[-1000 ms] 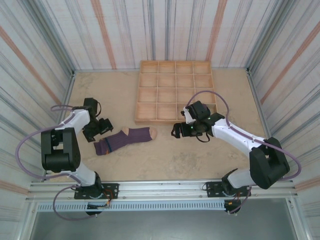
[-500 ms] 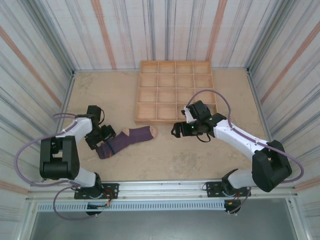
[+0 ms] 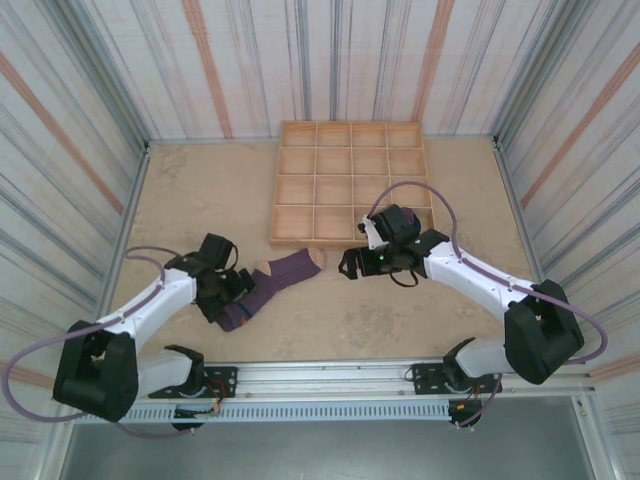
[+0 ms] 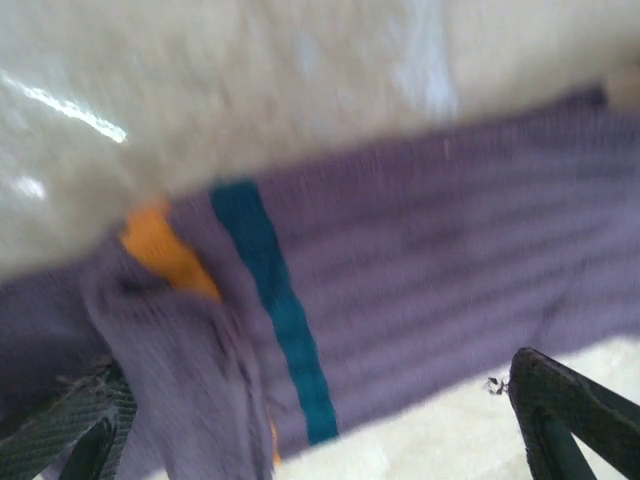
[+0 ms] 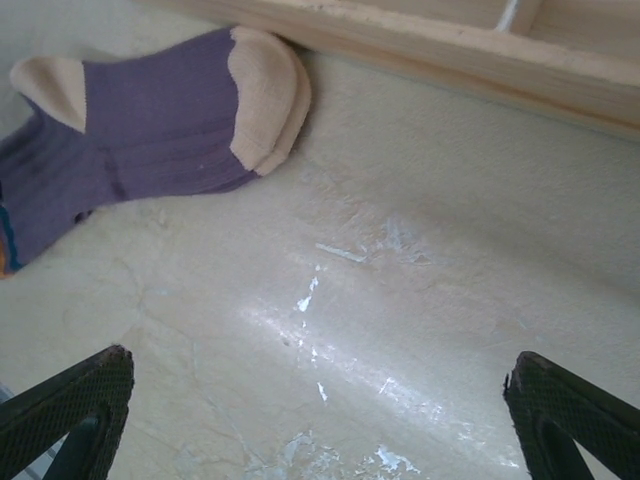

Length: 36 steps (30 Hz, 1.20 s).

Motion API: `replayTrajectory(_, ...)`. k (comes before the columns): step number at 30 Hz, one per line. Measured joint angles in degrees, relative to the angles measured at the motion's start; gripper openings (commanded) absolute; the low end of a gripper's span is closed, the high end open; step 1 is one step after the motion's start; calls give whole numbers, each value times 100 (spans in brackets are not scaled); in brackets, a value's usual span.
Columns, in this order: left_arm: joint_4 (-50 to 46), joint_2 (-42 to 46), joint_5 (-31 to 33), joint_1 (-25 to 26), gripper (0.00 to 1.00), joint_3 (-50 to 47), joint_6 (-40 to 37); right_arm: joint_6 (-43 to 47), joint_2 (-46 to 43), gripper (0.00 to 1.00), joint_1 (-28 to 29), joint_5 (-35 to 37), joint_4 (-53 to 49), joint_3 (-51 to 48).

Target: Roll the socks

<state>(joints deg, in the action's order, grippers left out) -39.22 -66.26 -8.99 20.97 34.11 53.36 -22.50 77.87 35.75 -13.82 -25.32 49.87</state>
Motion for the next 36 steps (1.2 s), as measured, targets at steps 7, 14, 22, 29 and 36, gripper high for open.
replayTrajectory(7,-348,623,68,844,99,-212,798,-26,-4,91,708,59,286,-308)
replayTrajectory(14,-1137,695,334,39,99,734,66,-302,-103,88,940,11,763,-431)
replayTrajectory(22,-761,-96,433,-966,99,1082,-1213,-407,-107,88,968,9,887,-435)
replayTrajectory(29,468,-573,118,-1279,99,675,-1770,-404,-273,89,968,13,859,-435)
replayTrajectory(36,1318,-704,-214,-1233,99,205,-1849,-404,-474,89,968,15,855,-525)
